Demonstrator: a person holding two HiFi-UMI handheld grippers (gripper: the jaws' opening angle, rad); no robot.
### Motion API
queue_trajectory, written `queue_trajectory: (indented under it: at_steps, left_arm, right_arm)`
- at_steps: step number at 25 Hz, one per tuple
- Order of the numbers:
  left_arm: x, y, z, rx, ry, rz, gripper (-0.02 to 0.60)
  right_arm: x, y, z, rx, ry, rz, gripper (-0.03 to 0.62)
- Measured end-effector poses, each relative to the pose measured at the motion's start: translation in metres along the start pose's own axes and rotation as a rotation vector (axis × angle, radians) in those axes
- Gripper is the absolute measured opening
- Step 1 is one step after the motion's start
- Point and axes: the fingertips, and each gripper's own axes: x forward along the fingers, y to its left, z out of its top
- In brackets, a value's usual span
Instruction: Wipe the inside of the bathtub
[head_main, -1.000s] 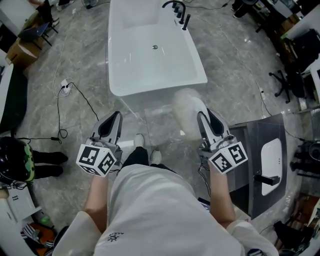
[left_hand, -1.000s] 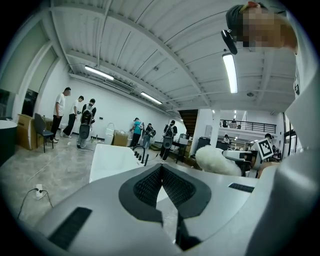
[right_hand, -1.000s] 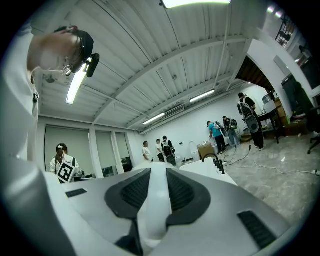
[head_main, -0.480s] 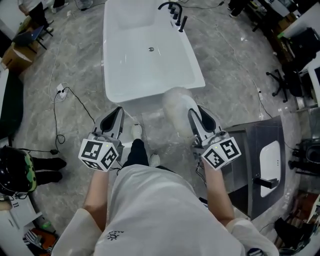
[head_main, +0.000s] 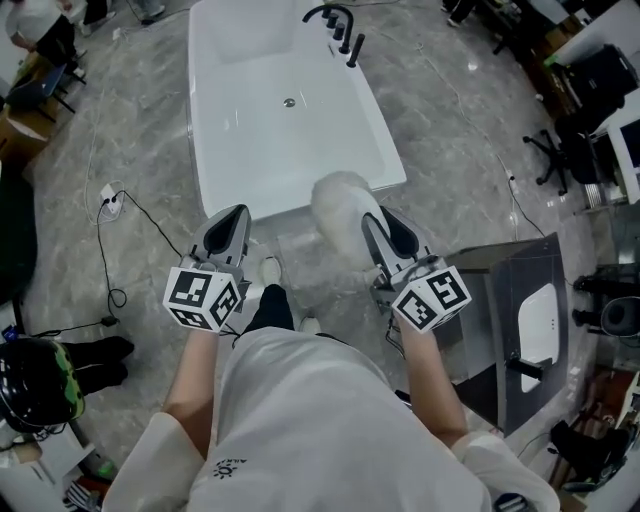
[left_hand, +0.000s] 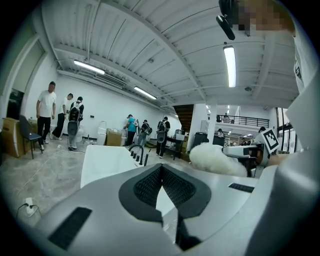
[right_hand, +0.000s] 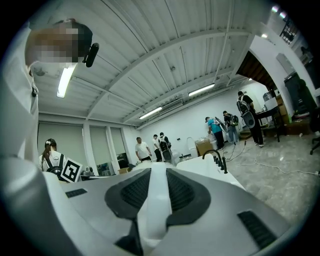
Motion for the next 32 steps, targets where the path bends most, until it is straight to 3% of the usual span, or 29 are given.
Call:
queue_trajectory:
  at_steps: [14,25,32]
  left_arm:
    - [0.067,0.094,0.020,-0.059,0.022,-0.058,0.011]
    - [0.093,0.170,0.012,-0.086,0.058,-0.032,0.011]
    - [0.112,0.182,0.004,-0.114,0.079,0.029,0.011]
  right_arm:
    - [0.117,-0.018,0.011,0.000,0.053,-0.024,0.098]
    - [0.207,-0.026,-0.009,0.043,0.141,0.023,0.100]
    - [0.242,-0.053,-0.018,0.049,0.215,0.101,0.100]
